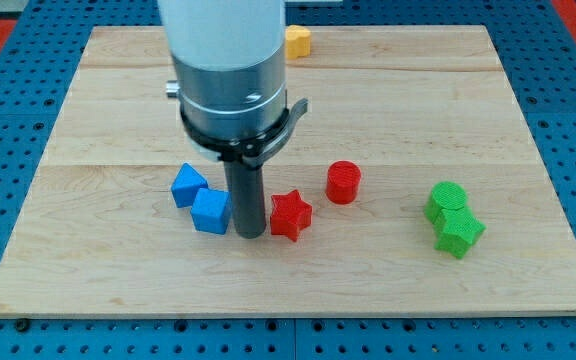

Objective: Push blue blocks to the center left

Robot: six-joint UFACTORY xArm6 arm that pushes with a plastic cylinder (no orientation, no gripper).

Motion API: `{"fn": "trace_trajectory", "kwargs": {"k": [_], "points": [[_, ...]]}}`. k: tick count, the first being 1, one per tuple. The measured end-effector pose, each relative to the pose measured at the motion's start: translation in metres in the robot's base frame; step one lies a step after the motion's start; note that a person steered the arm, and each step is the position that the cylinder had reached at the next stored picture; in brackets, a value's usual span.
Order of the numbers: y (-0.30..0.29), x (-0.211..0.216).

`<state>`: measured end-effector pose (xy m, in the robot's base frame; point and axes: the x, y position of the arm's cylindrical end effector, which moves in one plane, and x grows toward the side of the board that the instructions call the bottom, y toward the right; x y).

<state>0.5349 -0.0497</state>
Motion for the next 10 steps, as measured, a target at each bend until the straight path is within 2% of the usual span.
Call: {"fn": "trace_trajectory", "kwargs": {"k": [1, 3, 4, 7, 8, 9, 10], "points": [[-0.034, -0.006], [-0.054, -0.063], [-0.069, -0.077], [-0.124, -0.077], [-0.149, -0.090], [-0.165, -0.122], [-0.160, -0.119]]}}
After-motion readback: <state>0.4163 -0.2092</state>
